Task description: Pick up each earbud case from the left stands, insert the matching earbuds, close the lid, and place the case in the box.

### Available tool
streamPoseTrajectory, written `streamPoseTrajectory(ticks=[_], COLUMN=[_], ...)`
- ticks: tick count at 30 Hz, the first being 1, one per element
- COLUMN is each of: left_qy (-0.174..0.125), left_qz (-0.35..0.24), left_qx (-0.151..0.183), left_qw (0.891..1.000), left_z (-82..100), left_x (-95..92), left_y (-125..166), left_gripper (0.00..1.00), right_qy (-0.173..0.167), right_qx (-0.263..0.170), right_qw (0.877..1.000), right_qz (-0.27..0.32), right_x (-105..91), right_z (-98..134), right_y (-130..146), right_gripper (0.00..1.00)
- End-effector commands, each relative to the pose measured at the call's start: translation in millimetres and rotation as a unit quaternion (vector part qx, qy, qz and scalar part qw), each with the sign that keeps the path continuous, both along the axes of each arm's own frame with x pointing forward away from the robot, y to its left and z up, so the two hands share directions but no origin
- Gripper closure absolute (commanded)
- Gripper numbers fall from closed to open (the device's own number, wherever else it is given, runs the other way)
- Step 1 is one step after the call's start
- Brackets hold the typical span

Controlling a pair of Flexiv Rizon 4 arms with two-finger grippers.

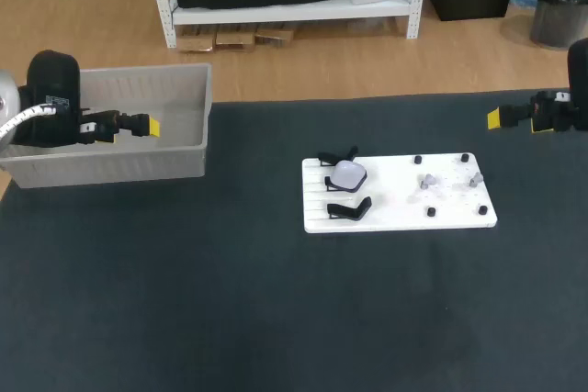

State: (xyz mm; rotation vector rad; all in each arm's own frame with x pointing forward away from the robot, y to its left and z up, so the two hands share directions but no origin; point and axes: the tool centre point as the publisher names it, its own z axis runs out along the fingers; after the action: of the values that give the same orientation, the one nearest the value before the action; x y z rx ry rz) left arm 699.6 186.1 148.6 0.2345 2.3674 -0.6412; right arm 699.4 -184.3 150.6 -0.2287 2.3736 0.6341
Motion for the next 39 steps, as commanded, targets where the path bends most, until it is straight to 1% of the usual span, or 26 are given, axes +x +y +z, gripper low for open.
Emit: streamPoseTrajectory(ticks=[1, 13, 14, 15, 16, 17, 18, 19, 20, 21, 22, 24, 25, 26, 27, 28, 29, 39], left_qy=[0.004, 0.004, -0.05, -0.095, -0.138, -0.209, -0.247, -0.272, -0.286, -0.303, -0.312, -0.333, -0.341, -0.346, -0.35, -0.352, -0.35, -0.35], left_qz=[0.002, 0.002, -0.054, -0.082, -0.135, -0.186, -0.246, -0.291, -0.33, -0.367, -0.389, -0.434, -0.442, -0.459, -0.469, -0.476, -0.477, -0.477], left_qx=[0.004, 0.004, -0.033, -0.045, -0.034, -0.028, -0.065, -0.085, -0.09, -0.094, -0.098, -0.097, -0.092, -0.089, -0.084, -0.074, -0.059, -0.059], left_qw=[1.0, 1.0, 0.997, 0.991, 0.981, 0.96, 0.935, 0.913, 0.895, 0.874, 0.861, 0.832, 0.824, 0.813, 0.806, 0.803, 0.804, 0.804], left_z=[1.9, 1.9, 7.1, 8.7, 9.0, 9.3, 10.0, 10.7, 10.9, 11.0, 11.0, 12.8, 13.9, 15.0, 16.0, 17.0, 17.8, 17.8], left_x=[0.5, 0.5, 0.2, 1.1, 1.9, -0.1, -2.5, -3.6, -2.7, -2.1, -1.7, -2.8, -3.7, -5.4, -7.1, -9.3, -10.7, -10.7], left_y=[-2, -2, -4, -5, -7, -10, -10, -9, -9, -9, -9, -10, -12, -14, -16, -19, -23, -23], left_gripper=[0.0, 0.0, 0.0, 0.0, 0.0, 0.0, 0.0, 0.0, 0.0, 0.0, 0.0, 0.0, 0.0, 0.0, 0.0, 0.0, 0.0, 0.0], right_qy=[0.0, 0.0, 0.0, 0.0, 0.0, 0.0, 0.0, 0.0, 0.0, 0.0, 0.0, 0.0, 0.0, 0.0, 0.0, 0.0, 0.0, 0.0], right_qx=[0.001, 0.001, 0.001, 0.001, 0.001, 0.001, 0.001, 0.001, 0.001, 0.001, 0.001, 0.001, 0.001, 0.001, 0.001, 0.001, 0.001, 0.001], right_qw=[1.0, 1.0, 1.0, 1.0, 1.0, 1.0, 1.0, 1.0, 1.0, 1.0, 1.0, 1.0, 1.0, 1.0, 1.0, 1.0, 1.0, 1.0], right_qz=[0.001, 0.001, 0.001, 0.001, 0.001, 0.001, 0.001, 0.001, 0.001, 0.001, 0.001, 0.001, 0.001, 0.001, 0.001, 0.001, 0.001, 0.001], right_x=[0.5, 0.5, 0.5, 0.5, 0.5, 0.5, 0.5, 0.5, 0.5, 0.5, 0.5, 0.5, 0.5, 0.5, 0.5, 0.5, 0.5, 0.5], right_z=[0, 0, 0, 0, 0, 0, 0, 0, 0, 0, 0, 0, 0, 0, 0, 0, 0, 0], right_y=[0, 0, 0, 0, 0, 0, 0, 0, 0, 0, 0, 0, 0, 0, 0, 0, 0, 0], right_gripper=[0.0, 0.0, 0.0, 0.0, 0.0, 0.0, 0.0, 0.0, 0.0, 0.0, 0.0, 0.0, 0.0, 0.0, 0.0, 0.0, 0.0, 0.0])
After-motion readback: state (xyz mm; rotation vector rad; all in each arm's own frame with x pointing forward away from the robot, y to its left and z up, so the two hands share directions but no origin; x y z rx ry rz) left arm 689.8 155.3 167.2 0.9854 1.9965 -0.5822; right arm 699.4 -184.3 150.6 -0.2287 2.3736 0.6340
